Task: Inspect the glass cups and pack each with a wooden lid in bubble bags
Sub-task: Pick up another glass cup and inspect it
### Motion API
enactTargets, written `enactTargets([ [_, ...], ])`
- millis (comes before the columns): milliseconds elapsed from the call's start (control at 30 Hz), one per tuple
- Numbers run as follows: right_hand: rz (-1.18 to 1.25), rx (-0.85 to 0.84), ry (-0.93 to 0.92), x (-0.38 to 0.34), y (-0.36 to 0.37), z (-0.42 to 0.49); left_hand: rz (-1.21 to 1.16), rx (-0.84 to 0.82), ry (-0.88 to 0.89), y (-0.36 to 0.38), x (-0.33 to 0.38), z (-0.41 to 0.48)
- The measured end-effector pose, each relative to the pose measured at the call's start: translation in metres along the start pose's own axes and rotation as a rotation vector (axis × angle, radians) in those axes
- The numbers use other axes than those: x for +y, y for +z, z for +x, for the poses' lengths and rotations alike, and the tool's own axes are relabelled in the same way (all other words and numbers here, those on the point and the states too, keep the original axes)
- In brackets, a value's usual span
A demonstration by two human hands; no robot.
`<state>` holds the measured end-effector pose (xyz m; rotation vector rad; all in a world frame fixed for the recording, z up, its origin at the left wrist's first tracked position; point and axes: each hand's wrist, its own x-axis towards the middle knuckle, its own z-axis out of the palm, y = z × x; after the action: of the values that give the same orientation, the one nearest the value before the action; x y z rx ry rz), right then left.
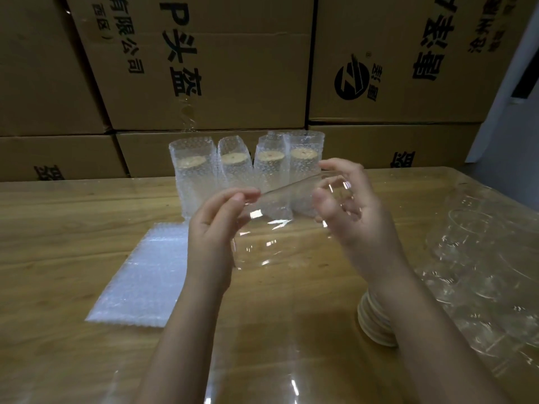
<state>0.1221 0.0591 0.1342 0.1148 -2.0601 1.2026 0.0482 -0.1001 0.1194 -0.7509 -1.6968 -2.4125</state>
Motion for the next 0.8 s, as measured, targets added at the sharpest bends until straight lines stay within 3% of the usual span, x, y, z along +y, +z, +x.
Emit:
enactTargets([
  [100, 0.102, 0.091, 0.085, -0.001, -0.005, 0.004, 0.34, -0.196, 0.257, 0.002, 0.002, -0.008],
  [200, 0.157, 0.182, 0.125, -0.003, -0.011, 0.006, 0.689, -0.399, 0.284, 0.004, 0.009, -0.013],
  [333, 0.264, 0.292, 0.154, -0.005, -0.006, 0.004, 1.017, -0.445, 0.324, 0.011, 0.018, -0.021],
  [400, 0.293, 0.31, 0.074, -0.012, 0.004, -0.001, 1.126, -0.444, 0.355, 0.018, 0.015, -0.025],
  [500, 0.365, 0.285, -0.078, -0.021, 0.01, -0.006, 0.893, -0.43, 0.223, 0.026, 0.008, -0.029],
  [600, 0.373, 0.148, -0.146, -0.024, 0.01, -0.004, 0.593, -0.347, 0.195, 0.028, 0.004, -0.026],
  [733, 0.419, 0.016, -0.104, -0.023, 0.025, -0.008, 0.247, -0.185, 0.129, 0.035, 0.001, -0.023],
  [800, 0.471, 0.001, -0.042, -0.018, 0.034, -0.011, 0.182, -0.087, 0.159, 0.033, 0.002, -0.02],
])
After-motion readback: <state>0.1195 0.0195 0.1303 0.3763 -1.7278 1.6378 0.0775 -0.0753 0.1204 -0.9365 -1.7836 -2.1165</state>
